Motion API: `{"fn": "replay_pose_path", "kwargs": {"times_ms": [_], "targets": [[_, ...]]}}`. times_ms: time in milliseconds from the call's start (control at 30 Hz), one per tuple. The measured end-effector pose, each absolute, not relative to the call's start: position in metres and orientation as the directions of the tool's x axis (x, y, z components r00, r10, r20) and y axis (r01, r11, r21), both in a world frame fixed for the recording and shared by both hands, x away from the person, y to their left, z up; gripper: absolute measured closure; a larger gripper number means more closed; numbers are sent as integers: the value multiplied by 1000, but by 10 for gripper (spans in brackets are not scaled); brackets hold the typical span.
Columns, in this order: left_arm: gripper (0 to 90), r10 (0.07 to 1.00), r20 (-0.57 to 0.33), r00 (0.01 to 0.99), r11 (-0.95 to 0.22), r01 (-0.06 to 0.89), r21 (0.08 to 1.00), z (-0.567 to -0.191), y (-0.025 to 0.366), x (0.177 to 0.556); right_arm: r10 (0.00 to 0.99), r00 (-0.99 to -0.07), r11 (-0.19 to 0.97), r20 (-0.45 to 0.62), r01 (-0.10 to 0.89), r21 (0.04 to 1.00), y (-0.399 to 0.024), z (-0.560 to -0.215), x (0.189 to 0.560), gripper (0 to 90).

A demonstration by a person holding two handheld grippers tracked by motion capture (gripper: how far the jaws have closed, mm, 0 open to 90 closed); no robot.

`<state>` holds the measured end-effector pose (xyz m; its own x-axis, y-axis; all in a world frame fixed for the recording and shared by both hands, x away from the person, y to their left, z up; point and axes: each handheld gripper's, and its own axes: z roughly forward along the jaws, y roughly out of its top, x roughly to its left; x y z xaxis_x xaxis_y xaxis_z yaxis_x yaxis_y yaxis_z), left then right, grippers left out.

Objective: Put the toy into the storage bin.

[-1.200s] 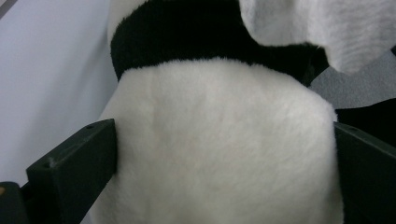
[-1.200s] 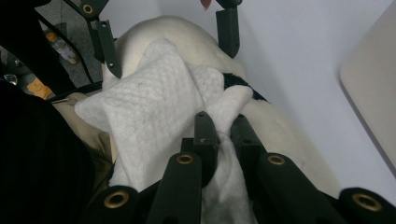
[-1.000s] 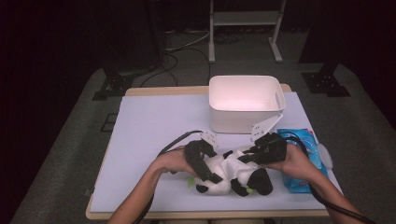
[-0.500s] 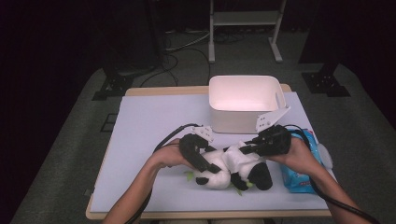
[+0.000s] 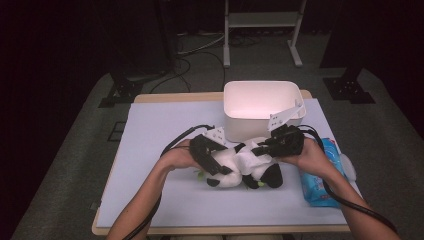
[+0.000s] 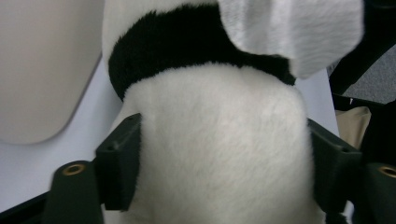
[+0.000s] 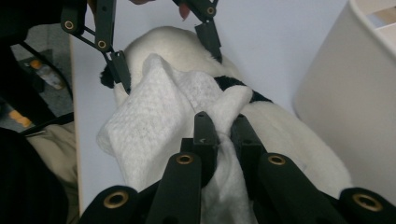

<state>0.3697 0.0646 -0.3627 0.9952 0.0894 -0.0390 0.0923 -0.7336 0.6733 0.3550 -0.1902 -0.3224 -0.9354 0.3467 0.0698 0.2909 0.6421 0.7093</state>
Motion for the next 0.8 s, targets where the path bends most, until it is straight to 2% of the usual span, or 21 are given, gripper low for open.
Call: {"fn": "replay_pose_path", "kwargs": {"times_ms": [133, 200, 700, 800], "targets": [[130, 107, -29, 994, -725, 98, 682, -369, 65, 363, 341, -937, 664, 69, 293, 688, -189, -329, 349, 827], [115, 117, -28, 993, -716, 104, 691, -369, 67, 361, 345, -936, 665, 68, 295, 687, -190, -330, 346, 827], [97, 109, -36, 993, -683, 102, 723, -364, 77, 348, 343, -935, 656, 85, 303, 691, -196, -339, 329, 827], [81, 148, -39, 988, -682, 131, 720, -361, 84, 347, 336, -938, 671, 86, 302, 677, -199, -341, 326, 827]]}}
